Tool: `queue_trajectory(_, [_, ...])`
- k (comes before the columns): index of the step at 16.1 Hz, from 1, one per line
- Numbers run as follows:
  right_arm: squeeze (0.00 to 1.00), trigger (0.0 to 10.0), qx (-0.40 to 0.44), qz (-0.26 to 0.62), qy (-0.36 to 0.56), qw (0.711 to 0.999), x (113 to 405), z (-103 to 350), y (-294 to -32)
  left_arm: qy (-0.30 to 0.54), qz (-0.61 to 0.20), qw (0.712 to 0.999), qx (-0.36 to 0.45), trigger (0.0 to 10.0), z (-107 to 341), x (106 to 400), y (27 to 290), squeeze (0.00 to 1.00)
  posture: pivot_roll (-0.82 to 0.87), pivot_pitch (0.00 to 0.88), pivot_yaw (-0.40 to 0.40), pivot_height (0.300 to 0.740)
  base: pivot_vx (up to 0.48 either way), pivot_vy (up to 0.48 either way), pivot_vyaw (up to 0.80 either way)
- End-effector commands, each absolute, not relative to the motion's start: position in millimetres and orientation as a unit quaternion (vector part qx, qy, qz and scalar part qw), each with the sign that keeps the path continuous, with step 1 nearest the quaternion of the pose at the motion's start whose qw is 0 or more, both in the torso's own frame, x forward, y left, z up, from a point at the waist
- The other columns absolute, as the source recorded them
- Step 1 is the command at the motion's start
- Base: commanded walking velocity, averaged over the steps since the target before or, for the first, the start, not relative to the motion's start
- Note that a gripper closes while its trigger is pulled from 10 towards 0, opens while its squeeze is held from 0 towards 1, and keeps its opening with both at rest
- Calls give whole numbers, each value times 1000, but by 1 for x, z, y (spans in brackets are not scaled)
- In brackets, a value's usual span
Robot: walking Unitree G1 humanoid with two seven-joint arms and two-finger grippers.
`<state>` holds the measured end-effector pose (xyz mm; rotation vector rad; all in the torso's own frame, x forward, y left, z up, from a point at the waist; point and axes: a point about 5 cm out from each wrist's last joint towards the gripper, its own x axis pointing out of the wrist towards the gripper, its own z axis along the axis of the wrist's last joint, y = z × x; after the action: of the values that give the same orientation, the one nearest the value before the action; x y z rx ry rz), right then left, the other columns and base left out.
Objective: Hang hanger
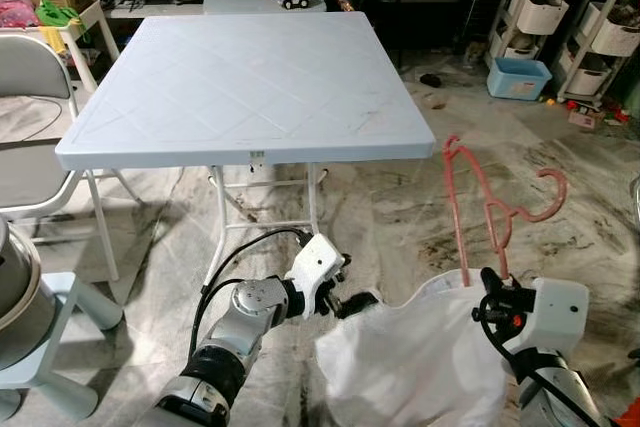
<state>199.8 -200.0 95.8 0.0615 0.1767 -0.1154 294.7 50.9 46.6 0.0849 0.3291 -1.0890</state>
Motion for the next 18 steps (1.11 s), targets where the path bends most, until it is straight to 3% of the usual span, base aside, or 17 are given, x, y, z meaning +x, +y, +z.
queue_trajectory(1, [0, 10000, 28, -62, 72, 995, 202, 100, -202, 190, -540, 820, 12, 10000, 44, 289, 48, 1000, 46, 0, -50, 740, 0, 0, 0])
queue_trajectory(2, [0, 10000, 26, -61, 73, 995, 203, 100, -202, 215, -565, 797, 0, 10000, 41, 284, 48, 1000, 46, 0, -52, 740, 0, 0, 0])
queue_trajectory(4, [0, 10000, 21, -60, 74, 995, 203, 100, -203, 192, -581, 790, 14, 10000, 46, 284, 49, 1000, 46, 0, -54, 740, 0, 0, 0])
queue_trajectory(6, [0, 10000, 19, -63, 76, 995, 203, 99, -206, 150, -548, 822, 35, 10000, 54, 294, 50, 1000, 49, 0, -55, 740, 0, 0, 0])
queue_trajectory(8, [0, 10000, 31, -72, 78, 994, 204, 99, -206, 67, -418, 905, 35, 10000, 77, 319, 60, 1000, 51, 0, -55, 740, 0, 0, 0])
queue_trajectory(9, [0, 10000, 42, -83, 78, 993, 204, 98, -206, 47, -372, 926, 30, 10000, 84, 326, 67, 1000, 52, 0, -55, 740, 0, 0, 0])
queue_trajectory(16, [0, 10000, 41, -120, 72, 989, 206, 98, -214, 29, -324, 945, 35, 10000, 88, 333, 71, 1000, 53, 0, -56, 740, 0, 0, 0])
queue_trajectory(18, [0, 10000, 50, -87, 70, 993, 206, 99, -207, -3, -330, 942, 65, 10000, 104, 338, 74, 1000, 60, 0, -64, 740, 0, 0, 0])
